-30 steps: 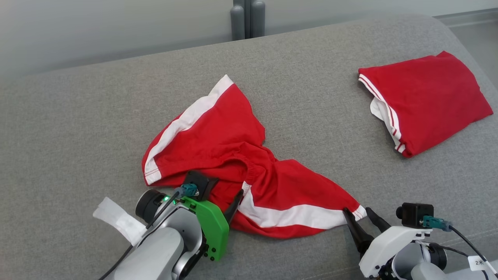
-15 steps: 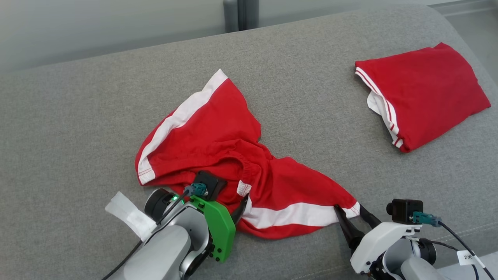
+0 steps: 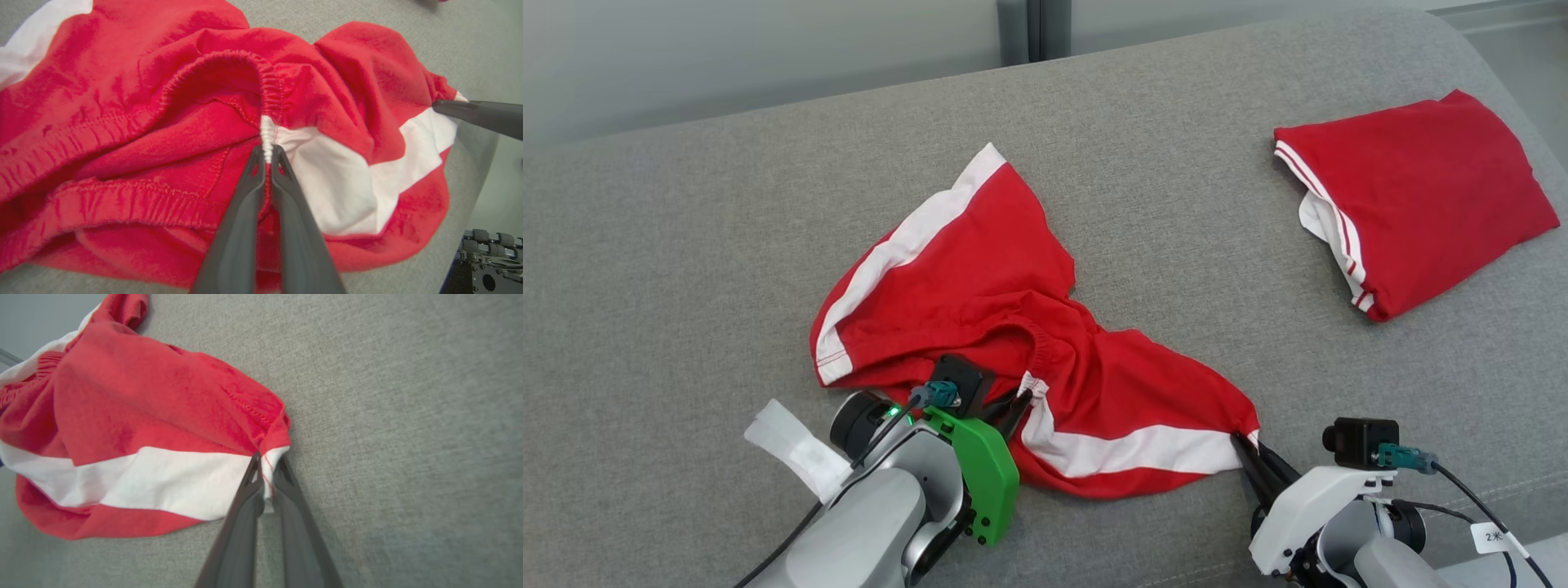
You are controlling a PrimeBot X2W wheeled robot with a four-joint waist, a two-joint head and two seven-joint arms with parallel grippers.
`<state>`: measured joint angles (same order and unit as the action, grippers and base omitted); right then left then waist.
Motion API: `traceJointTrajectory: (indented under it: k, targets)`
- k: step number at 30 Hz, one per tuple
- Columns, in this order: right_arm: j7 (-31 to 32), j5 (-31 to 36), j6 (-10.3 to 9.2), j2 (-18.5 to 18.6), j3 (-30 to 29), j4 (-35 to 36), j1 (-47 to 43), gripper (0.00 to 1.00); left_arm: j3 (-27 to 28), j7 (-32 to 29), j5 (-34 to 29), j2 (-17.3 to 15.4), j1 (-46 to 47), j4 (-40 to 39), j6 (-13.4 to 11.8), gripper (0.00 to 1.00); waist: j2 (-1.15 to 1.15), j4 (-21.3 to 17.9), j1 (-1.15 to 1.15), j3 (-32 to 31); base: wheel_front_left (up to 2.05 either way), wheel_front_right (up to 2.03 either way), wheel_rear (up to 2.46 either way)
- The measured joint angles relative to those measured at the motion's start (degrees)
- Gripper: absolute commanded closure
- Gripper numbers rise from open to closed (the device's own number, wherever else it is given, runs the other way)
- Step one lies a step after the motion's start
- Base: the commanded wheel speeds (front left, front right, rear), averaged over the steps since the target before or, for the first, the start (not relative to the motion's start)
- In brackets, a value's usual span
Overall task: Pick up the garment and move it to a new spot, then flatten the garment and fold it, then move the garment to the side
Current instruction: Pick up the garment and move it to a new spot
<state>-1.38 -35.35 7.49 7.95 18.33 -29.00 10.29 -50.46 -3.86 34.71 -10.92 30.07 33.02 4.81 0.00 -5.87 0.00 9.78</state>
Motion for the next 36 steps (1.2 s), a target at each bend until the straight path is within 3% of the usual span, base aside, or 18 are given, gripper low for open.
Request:
traceJointTrajectory:
  k: [18,28,36]
  targets:
    - [-2.0,-3.4,0.00,1.6,0.5,0.1,0.2,1.00,0.5,3.0,0.7,-0.3,-0.1,-1.9,-1.1,1.00,0.00,0.4,0.00,-3.1,0.00,0.00,0.00]
    - [-5.0,-5.9,0.00,5.1,-3.5,7.0,-0.9,1.00,4.3,5.3,2.6,-4.5,-3.3,-12.9,-4.8,1.00,0.00,1.6,0.00,-7.6,0.00,0.00,0.00]
    - [-6.6,-7.2,0.00,5.8,-7.7,17.1,-2.4,1.00,8.3,5.7,4.9,-9.5,-7.7,-27.7,-8.5,1.00,0.00,3.8,0.00,-10.0,0.00,0.00,0.00]
